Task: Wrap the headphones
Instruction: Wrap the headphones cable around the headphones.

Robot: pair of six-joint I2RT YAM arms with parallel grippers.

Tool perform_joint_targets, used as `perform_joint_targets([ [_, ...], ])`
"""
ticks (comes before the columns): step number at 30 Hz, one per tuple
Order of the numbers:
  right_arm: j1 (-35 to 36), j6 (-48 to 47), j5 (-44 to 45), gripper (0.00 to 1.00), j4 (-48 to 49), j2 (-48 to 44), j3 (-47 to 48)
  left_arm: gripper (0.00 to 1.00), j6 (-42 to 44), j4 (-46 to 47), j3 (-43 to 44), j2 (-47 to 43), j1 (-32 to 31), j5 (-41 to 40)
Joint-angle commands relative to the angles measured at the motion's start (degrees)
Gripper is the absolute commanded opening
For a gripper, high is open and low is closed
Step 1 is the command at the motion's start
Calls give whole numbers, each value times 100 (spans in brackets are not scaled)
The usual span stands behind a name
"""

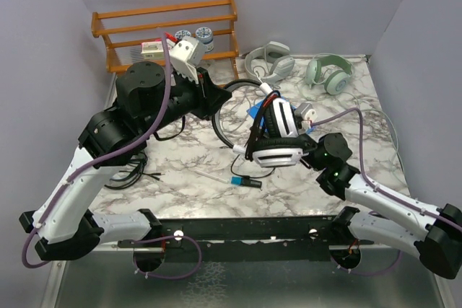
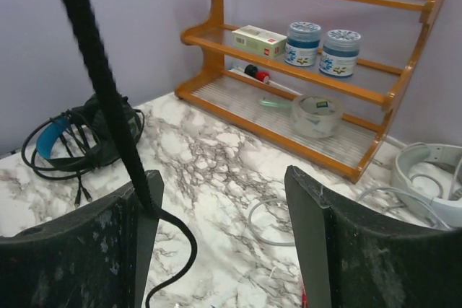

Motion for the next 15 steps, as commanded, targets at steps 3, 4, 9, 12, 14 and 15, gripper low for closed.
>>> perform_joint_targets([
  [3,-15,171,-367,78,904,377,-185,0,-875,266,708,176,-13,-412],
  [4,-19,214,-376,78,1023,464,-185,0,-917,266,783,223,-13,-420],
  [9,-19,265,-486,77,1704,1018,-151,0,-1256,262,1161,498,-13,-440],
  [12,-13,327,-599,75,2018,1406,-43,0,-1530,266,1394,676,-13,-465],
  [14,-16,412,-741,71,2221,1652,22,0,-1686,244,1584,793,-12,-523],
  [15,-19,466,-826,68,2306,1763,49,0,-1730,234,1660,858,-8,-573],
])
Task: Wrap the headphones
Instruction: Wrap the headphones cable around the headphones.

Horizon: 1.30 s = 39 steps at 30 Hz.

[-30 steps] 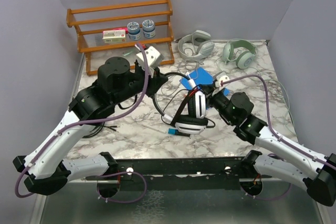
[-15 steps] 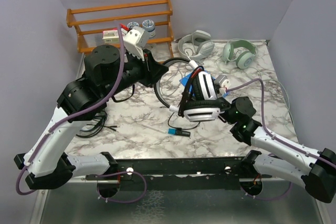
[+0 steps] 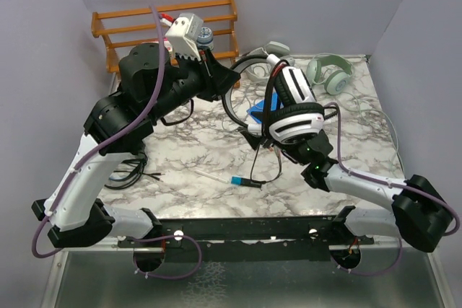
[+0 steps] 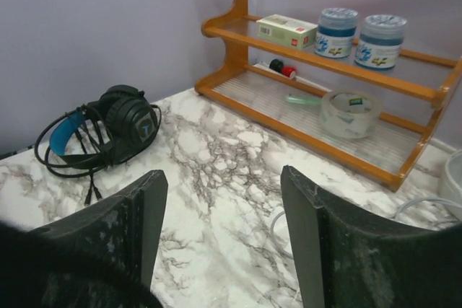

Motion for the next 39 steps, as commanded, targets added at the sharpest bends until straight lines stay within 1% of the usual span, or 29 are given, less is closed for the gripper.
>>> perform_joint_targets([
  [1,-17,266,-482,66,766,428,201,0,-738,367,579,217,-11,-273],
  [4,-19,444,-821,61,851,511,185,0,-672,402,780,364,-6,-645],
  [6,-15,521,-1110,57,665,430,163,0,-543,552,796,423,19,-859],
  [8,-15,592,-1394,49,356,283,147,0,-460,707,805,502,106,-964],
  [10,-11,783,-1556,43,311,85,-11,0,-417,788,887,657,308,-877],
  [12,4,1001,-1658,38,365,-159,-221,0,-491,804,1022,846,670,-604],
  [13,25,1079,-1689,37,299,-302,-297,0,-629,839,1045,954,958,-292],
  [15,139,1092,-1727,36,-83,-583,-329,0,-1002,925,1034,1119,1592,406],
  [16,271,1050,-1725,34,-374,-729,-299,0,-1140,1016,995,1182,1817,680],
  [18,443,1052,-1771,20,-784,-991,-274,0,-1346,1259,864,1285,2112,1013],
  [21,676,1268,-1946,12,-1087,-1334,-271,0,-1643,1535,681,1459,2422,1407],
  [23,731,1467,-2094,11,-1356,-1547,-131,0,-1691,1636,504,1550,2610,1522],
  [25,744,1681,-1987,11,-1807,-1715,132,0,-1698,1675,195,1530,2810,1357],
  [27,745,1736,-1815,10,-2589,-1749,566,0,-1636,1798,-264,1430,2972,1147],
  [28,745,1694,-1871,10,-2959,-1751,790,0,-1554,1833,-468,1377,3030,888],
  [30,741,1608,-1891,10,-3549,-1754,1198,0,-1193,1831,-810,1272,3054,370],
  [34,745,1446,-1561,9,-4667,-1689,1967,0,-500,1789,-1399,1023,3054,-636],
  [36,745,1304,-1495,9,-5262,-1503,2381,0,-125,1739,-1631,905,3054,-993],
  [39,742,1128,-1485,9,-6291,-1205,3068,0,444,1422,-1797,770,3045,-1551],
])
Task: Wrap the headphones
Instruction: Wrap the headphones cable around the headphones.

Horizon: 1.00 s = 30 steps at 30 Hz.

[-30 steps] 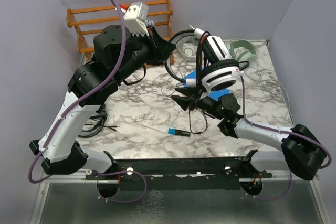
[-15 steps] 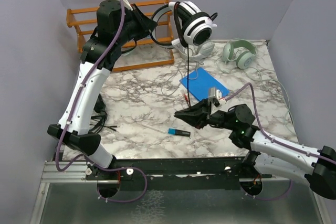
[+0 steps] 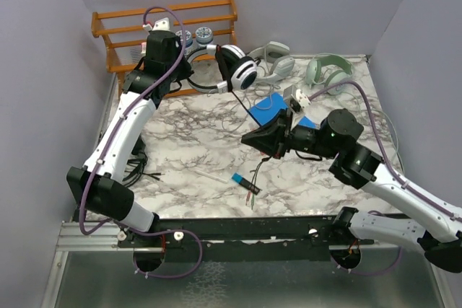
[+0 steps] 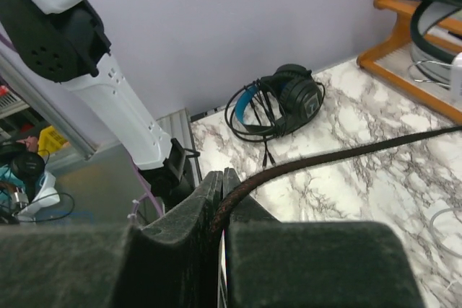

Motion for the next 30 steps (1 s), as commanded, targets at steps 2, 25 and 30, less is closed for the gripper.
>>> perform_joint_targets([
  [2,30,-465,153,9,-2172,404,1069,0,1264,165,-232,-734,1,-1263],
  [25,16,-1818,3988,4,-3520,1324,2290,0,4569,-16,-2234,-2265,-1919,176],
  [30,-168,-1660,4235,6,-3285,1673,2064,0,4704,-317,-2161,-2203,-1990,547],
])
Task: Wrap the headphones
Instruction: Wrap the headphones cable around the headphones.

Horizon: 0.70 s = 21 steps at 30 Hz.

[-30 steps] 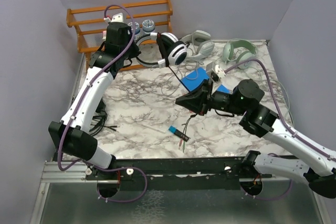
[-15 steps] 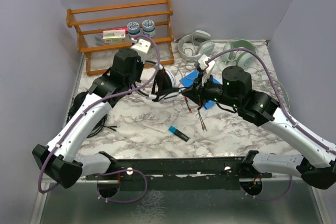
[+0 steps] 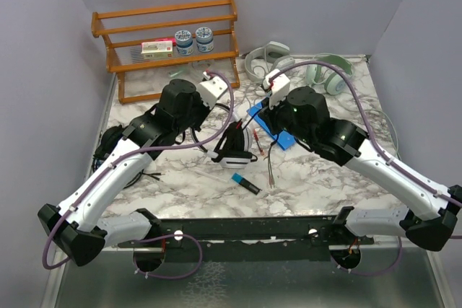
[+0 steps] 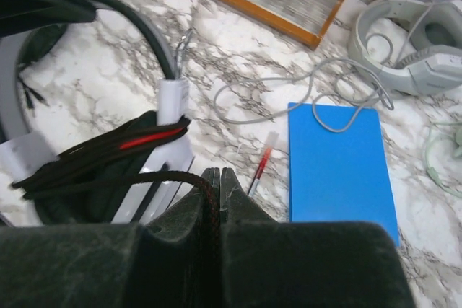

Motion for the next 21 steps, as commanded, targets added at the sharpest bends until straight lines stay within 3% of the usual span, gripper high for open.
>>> perform_joint_targets([
  [1,-220,75,527,6,243,311,-117,0,133,-216,156,-102,-75,888],
  [3,-317,255,411,12,340,403,-202,0,54,-277,241,-122,-75,1372],
  [5,-469,345,206,24,518,383,-391,0,-188,-263,325,-178,-75,1674],
  [11,-1176,648,-737,29,1560,-55,-1414,0,-1514,-358,934,-73,-73,1956],
  [18,-1266,812,-1486,40,3079,-400,-2573,0,-3253,-424,1803,101,-73,2355],
  [21,-1272,853,-1769,49,3803,-597,-3067,0,-3948,-554,2256,266,-75,2611],
])
